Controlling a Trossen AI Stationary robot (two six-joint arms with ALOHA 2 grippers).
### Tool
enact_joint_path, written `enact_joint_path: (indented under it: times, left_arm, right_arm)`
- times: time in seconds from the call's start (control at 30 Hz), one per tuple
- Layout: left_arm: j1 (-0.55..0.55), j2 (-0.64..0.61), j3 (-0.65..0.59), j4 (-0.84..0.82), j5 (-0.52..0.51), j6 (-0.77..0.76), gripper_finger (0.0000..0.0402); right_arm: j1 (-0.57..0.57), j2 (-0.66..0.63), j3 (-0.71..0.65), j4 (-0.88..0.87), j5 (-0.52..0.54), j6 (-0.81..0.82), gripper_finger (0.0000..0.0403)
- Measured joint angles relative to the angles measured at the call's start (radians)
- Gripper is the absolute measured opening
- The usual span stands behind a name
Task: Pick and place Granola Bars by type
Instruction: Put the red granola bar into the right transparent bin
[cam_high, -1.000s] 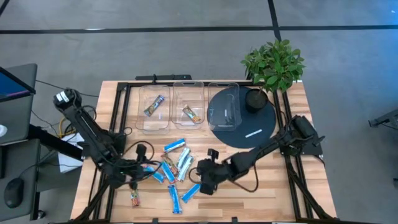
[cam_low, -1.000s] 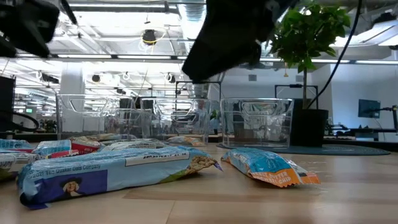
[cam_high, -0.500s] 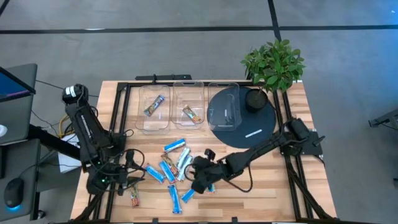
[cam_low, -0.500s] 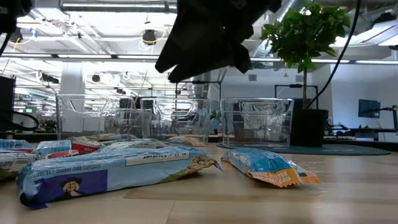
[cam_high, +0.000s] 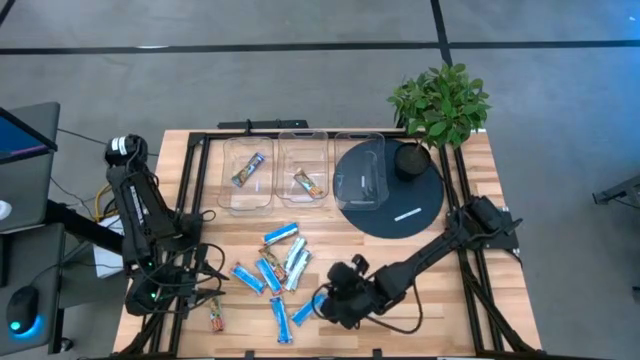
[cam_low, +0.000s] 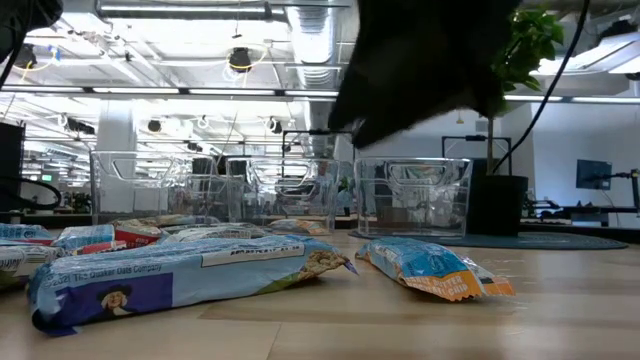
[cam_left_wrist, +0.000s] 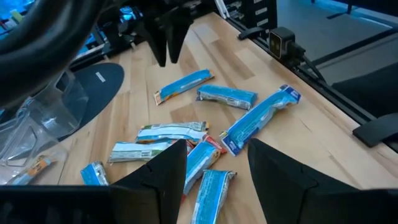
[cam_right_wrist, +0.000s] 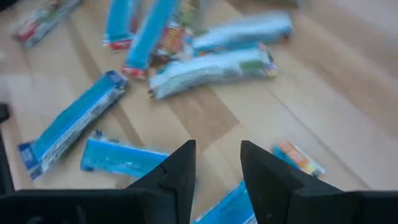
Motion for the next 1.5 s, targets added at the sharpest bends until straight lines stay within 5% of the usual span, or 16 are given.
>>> enact_joint_path:
  times: [0.27, 0.6, 0.87, 1.13, 1.5]
  left_arm:
    - [0.0, 0.0, 0.0, 0.0, -0.002, -0.003, 0.0167]
    - [-0.002, 0.0, 0.0, 0.0, 0.006, -0.009, 0.0167]
    - [-0.027, 0.0, 0.0, 0.0, 0.0, -0.028, 0.0167]
    - [-0.031, 0.0, 0.0, 0.0, -0.003, -0.032, 0.0167]
    - [-0.031, 0.0, 0.0, 0.0, -0.002, -0.032, 0.0167]
  right_arm:
    - [-0.084, 0.0, 0.0, 0.377, -0.017, -0.511, 0.0118]
    - [-0.26, 0.104, 0.013, 0.635, -0.315, -0.65, 0.0118]
    - [-0.3, 0.25, 0.156, 0.601, -0.367, -0.711, 0.0118]
    - [-0.314, 0.379, 0.355, 0.334, -0.34, -0.721, 0.0118]
    - [-0.313, 0.39, 0.393, 0.287, -0.313, -0.728, 0.0122]
